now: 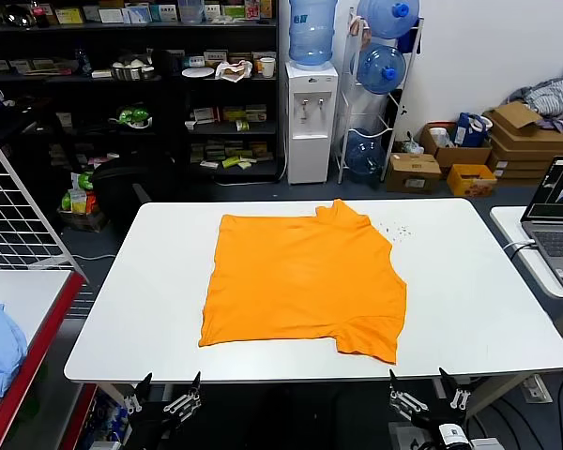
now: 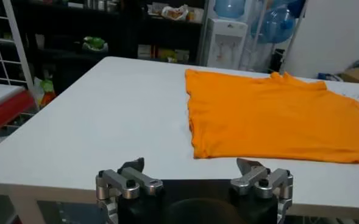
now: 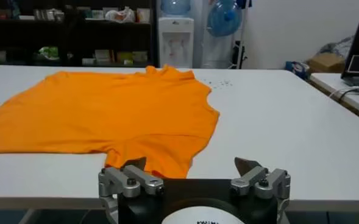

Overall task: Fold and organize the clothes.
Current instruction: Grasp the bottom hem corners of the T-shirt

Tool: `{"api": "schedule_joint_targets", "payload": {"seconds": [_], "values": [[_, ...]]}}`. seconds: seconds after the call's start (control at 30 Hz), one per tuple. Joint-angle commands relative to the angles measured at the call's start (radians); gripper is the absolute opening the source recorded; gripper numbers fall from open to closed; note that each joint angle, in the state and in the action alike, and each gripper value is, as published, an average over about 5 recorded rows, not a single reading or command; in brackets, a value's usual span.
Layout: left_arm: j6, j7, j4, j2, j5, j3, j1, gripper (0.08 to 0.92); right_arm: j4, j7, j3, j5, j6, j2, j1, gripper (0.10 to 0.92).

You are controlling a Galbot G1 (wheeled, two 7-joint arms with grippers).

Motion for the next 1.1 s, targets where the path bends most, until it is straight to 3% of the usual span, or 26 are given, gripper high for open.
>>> {"api": "schedule_joint_targets", "payload": {"seconds": [0.03, 0.27, 0.67, 1.1], "values": [[0.002, 0.005, 0.000, 0.001, 0.004, -0.002, -0.006, 0.921, 0.001, -0.002, -0.001, -0.004, 0.005, 0.002, -0.002, 0.921], [0.032, 0.026, 0.048, 0.011, -0.061, 0.010, -0.126, 0.921, -0.024, 0.046, 0.006, 0.056, -0.022, -0.044, 0.063, 0.921], [0.094, 0.032, 0.259, -0.011, -0.184, 0.094, -0.415, 0.921, -0.163, 0.129, -0.042, 0.102, -0.092, -0.077, 0.241, 0.921], [0.103, 0.029, 0.315, -0.011, -0.183, 0.157, -0.460, 0.921, -0.244, 0.167, -0.123, 0.099, -0.138, -0.043, 0.340, 0.921]]}}
